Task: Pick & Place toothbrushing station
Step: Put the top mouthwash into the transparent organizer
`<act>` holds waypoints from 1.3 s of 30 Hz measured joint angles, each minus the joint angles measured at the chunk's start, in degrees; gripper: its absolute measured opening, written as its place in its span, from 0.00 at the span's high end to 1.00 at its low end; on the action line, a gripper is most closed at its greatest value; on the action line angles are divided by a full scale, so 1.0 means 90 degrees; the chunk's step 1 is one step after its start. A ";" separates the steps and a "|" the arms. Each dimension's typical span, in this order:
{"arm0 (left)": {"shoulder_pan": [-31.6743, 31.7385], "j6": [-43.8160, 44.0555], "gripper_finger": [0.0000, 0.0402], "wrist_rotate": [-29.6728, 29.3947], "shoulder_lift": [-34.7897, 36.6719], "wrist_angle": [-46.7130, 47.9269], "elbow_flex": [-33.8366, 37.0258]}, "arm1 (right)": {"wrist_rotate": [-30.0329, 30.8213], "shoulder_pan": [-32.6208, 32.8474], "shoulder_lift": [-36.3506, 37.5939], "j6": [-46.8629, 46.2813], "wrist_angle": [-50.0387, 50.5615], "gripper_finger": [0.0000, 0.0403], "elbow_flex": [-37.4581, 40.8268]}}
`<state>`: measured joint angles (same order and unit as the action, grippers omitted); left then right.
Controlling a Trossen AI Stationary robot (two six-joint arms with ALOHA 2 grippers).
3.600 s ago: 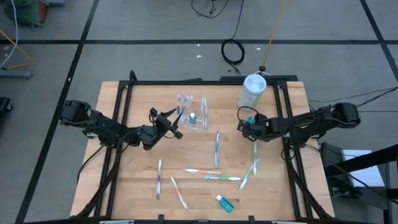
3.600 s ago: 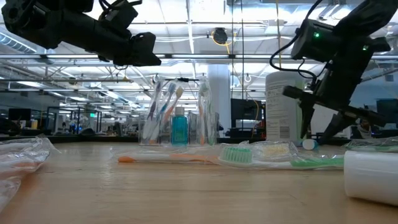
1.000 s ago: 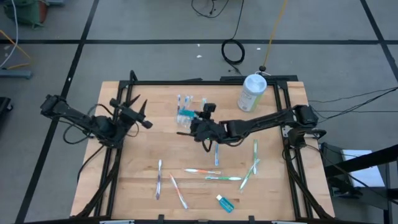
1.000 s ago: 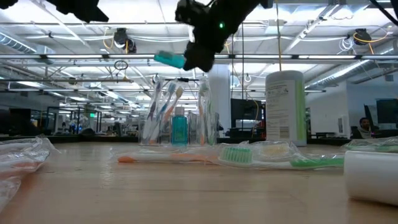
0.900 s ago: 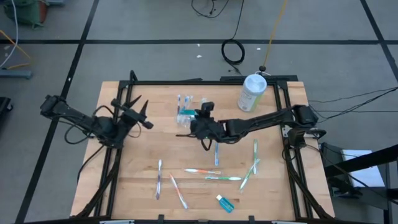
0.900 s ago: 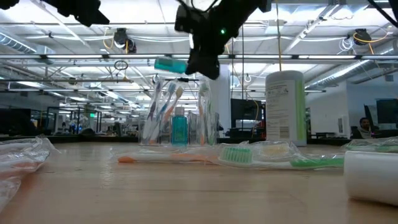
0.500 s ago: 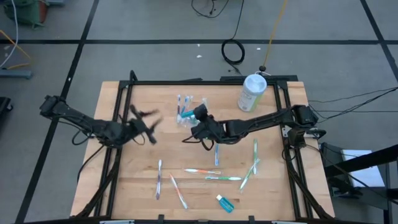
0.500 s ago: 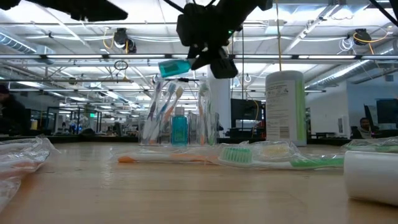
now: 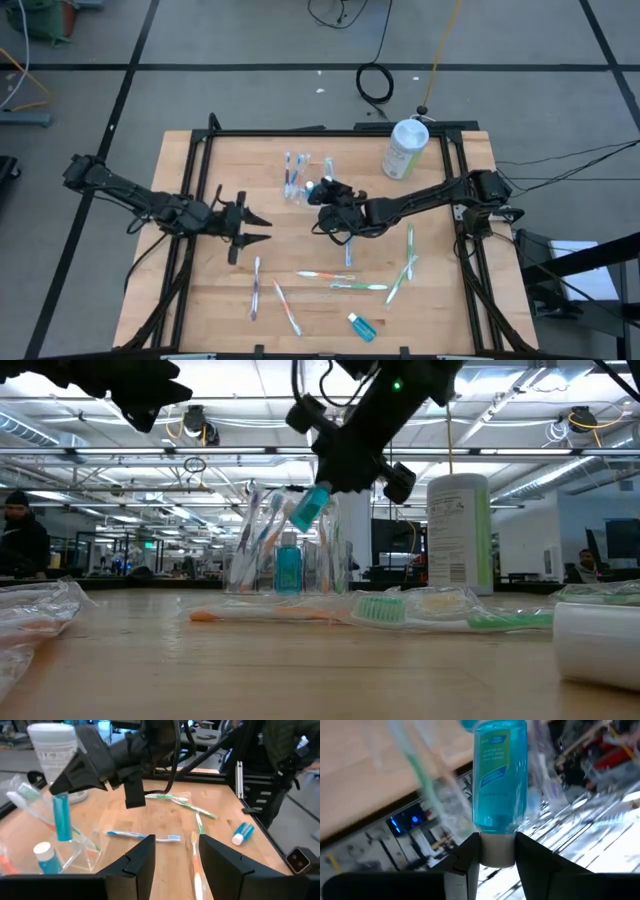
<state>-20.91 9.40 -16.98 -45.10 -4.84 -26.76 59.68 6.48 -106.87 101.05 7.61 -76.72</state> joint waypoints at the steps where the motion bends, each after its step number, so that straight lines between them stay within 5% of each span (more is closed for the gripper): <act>1: 0.0000 0.0036 0.61 -0.0028 0.0000 0.0000 0.0000 | -0.0028 0.0000 0.0000 0.0204 -0.0107 0.76 0.0079; 9: 0.0000 -0.0011 0.61 -0.0521 0.0001 -0.0006 0.0000 | -0.0671 0.0001 0.0001 0.1153 -0.1959 0.76 0.0517; 17: 0.0000 -0.0140 0.61 -0.0565 0.0000 0.0012 0.0000 | -0.0747 -0.0150 0.0000 0.2009 -0.1907 0.78 0.0665; 39: 0.0000 -0.0242 0.61 -0.0565 0.0000 0.0046 0.0000 | -0.1245 -0.0391 -0.0741 0.2245 -0.2325 0.74 0.0674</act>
<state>-20.91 7.22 -22.06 -45.10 -4.43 -26.76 48.48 2.96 -113.54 121.25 -13.32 -70.65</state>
